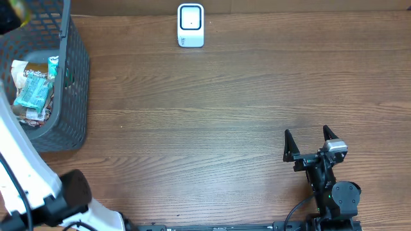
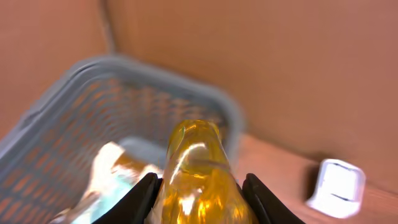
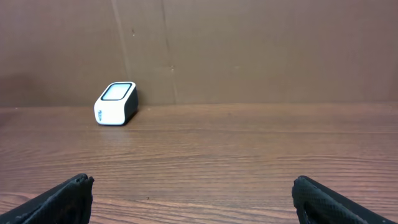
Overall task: Scan the item barcode
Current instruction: 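Lift the bottle out and carry it to the white scanner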
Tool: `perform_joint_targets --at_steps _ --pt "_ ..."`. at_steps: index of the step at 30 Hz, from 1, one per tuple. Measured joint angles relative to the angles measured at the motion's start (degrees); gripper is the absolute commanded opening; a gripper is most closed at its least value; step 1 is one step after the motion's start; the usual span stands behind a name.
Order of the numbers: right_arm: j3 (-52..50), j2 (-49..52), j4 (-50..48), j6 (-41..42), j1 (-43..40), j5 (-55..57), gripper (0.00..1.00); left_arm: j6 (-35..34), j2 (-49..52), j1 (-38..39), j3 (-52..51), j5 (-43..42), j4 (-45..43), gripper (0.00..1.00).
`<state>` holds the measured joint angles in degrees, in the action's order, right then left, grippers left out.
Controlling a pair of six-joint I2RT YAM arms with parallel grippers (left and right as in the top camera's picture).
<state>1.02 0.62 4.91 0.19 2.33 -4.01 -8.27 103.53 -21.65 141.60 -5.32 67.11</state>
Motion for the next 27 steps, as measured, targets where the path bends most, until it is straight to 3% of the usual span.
perform_joint_targets --at_steps 3,11,16,27 --pt "0.00 0.00 -0.02 0.00 0.00 -0.02 1.00 -0.90 -1.77 4.92 0.55 -0.52 1.66 0.22" --pt "0.00 0.00 0.02 0.00 0.00 0.00 1.00 -3.85 -1.22 19.71 0.50 2.51 9.49 0.20" --pt "0.00 0.00 0.02 -0.02 0.02 -0.02 1.00 -8.35 -1.22 28.70 0.50 6.10 13.57 0.08" --pt "0.00 0.00 0.07 0.00 0.00 0.00 1.00 -19.52 1.95 41.64 0.50 10.64 17.51 0.08"
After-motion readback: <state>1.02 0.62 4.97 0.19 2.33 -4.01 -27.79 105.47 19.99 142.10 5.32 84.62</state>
